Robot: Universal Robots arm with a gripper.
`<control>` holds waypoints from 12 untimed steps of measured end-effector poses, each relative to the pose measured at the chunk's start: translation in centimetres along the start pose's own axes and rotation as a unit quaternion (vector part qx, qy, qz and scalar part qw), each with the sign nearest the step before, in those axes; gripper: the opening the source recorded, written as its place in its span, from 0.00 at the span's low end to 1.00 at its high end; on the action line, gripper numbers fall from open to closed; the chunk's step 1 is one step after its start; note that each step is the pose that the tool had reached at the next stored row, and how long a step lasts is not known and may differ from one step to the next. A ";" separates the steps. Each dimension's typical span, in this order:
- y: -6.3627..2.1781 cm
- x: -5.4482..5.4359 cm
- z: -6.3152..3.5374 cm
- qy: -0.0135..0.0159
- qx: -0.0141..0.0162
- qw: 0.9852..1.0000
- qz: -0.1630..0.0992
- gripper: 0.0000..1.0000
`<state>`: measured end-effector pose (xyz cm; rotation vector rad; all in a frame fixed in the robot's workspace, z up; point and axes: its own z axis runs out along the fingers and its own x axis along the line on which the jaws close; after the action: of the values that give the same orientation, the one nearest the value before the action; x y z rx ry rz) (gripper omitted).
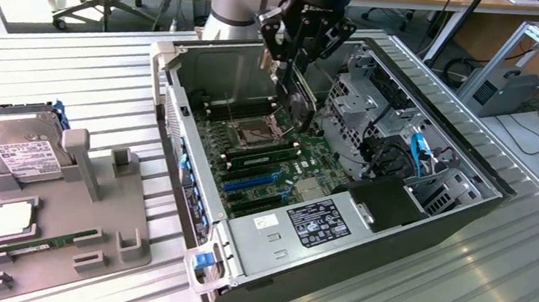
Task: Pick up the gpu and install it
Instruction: 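Pick up the gpu and move the gpu toward the slot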
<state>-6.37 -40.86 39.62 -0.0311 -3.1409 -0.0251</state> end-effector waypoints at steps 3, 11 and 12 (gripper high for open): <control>0.91 -4.0 1.39 0.013 0.000 1.000 0.000 0.27; 1.65 -5.8 2.32 0.021 0.000 1.000 0.000 0.27; 1.73 -5.8 2.37 0.021 0.000 1.000 0.000 0.27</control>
<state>-0.49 -39.20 37.27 -0.0301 -3.0985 -0.0242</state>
